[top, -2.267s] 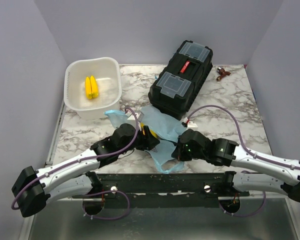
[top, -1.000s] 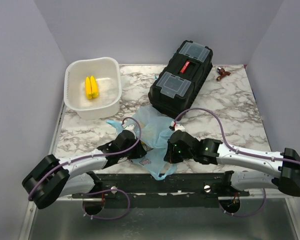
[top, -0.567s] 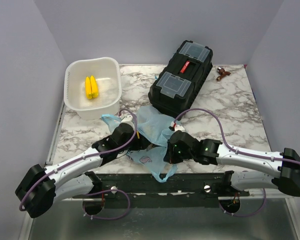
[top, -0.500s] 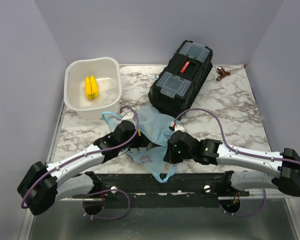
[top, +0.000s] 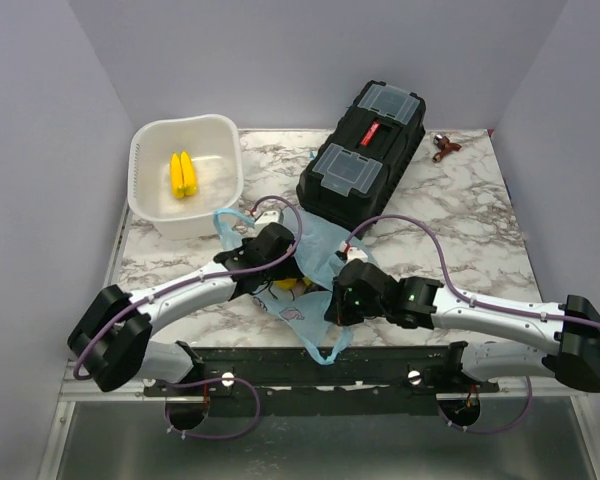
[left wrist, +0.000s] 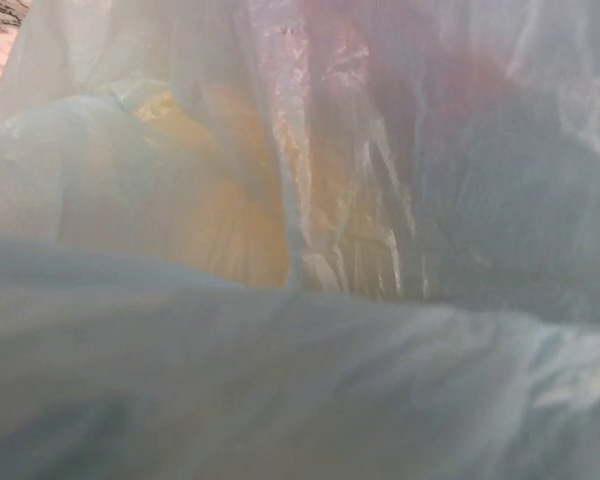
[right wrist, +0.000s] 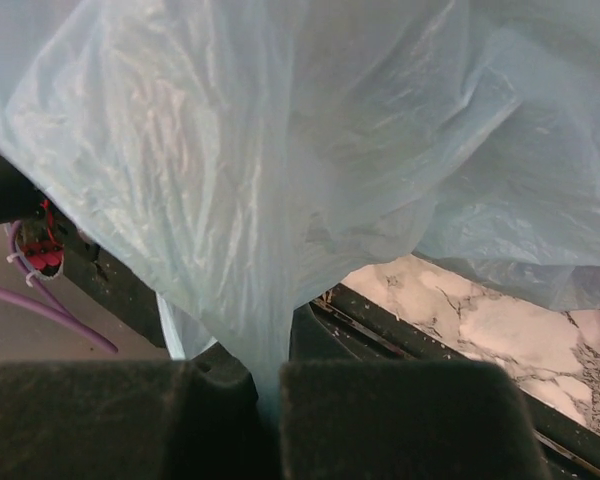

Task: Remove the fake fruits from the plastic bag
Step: Take out the fake fruit from the plastic bag.

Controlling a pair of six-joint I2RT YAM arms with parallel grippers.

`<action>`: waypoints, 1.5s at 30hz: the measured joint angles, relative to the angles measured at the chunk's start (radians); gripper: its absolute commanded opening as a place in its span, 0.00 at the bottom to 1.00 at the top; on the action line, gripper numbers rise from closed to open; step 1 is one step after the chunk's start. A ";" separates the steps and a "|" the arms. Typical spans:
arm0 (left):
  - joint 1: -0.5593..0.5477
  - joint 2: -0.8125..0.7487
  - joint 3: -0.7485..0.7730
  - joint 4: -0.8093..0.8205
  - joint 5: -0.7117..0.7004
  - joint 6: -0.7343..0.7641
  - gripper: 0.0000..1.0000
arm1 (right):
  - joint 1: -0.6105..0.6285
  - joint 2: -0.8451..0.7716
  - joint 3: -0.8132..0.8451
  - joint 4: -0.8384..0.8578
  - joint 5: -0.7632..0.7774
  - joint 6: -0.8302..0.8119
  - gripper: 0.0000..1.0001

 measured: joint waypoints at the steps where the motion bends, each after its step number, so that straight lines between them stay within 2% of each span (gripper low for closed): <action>1: 0.000 0.017 0.010 -0.005 -0.005 0.000 0.89 | 0.000 0.002 0.000 0.002 0.000 -0.002 0.02; 4: 0.000 0.093 0.034 -0.008 -0.011 0.000 0.75 | 0.000 0.006 0.000 0.002 0.000 -0.003 0.02; 6: 0.000 0.126 0.035 -0.011 -0.010 0.000 0.61 | 0.000 0.006 0.000 0.002 0.000 -0.004 0.02; 10: 0.000 0.146 0.035 -0.005 -0.008 0.004 0.42 | 0.000 0.006 0.000 0.002 0.000 -0.004 0.02; 12: 0.000 0.144 0.035 -0.003 0.000 0.008 0.36 | 0.000 0.006 0.000 0.002 0.001 -0.004 0.02; 17: 0.001 0.075 0.006 -0.010 0.060 0.032 0.36 | 0.000 -0.002 0.000 0.001 0.010 -0.003 0.02; 27: 0.001 -0.285 -0.123 -0.033 0.323 0.063 0.40 | 0.000 -0.052 0.000 0.001 0.047 -0.002 0.02; 31: 0.002 -0.430 -0.151 -0.079 0.418 0.063 0.39 | 0.000 -0.055 0.000 0.001 0.053 -0.002 0.02; 37: 0.009 -0.613 -0.148 -0.168 0.492 0.063 0.30 | 0.000 -0.063 0.000 0.000 0.053 0.000 0.02; 39: 0.018 -0.664 -0.128 -0.224 0.494 0.064 0.28 | 0.000 -0.072 0.000 0.000 0.053 0.002 0.02; 41: 0.036 -0.711 -0.076 -0.298 0.488 0.069 0.21 | 0.000 -0.080 0.000 0.000 0.053 0.002 0.02; 45: 0.074 -0.736 0.100 -0.425 0.415 0.113 0.15 | 0.000 -0.090 0.000 0.000 0.060 0.001 0.02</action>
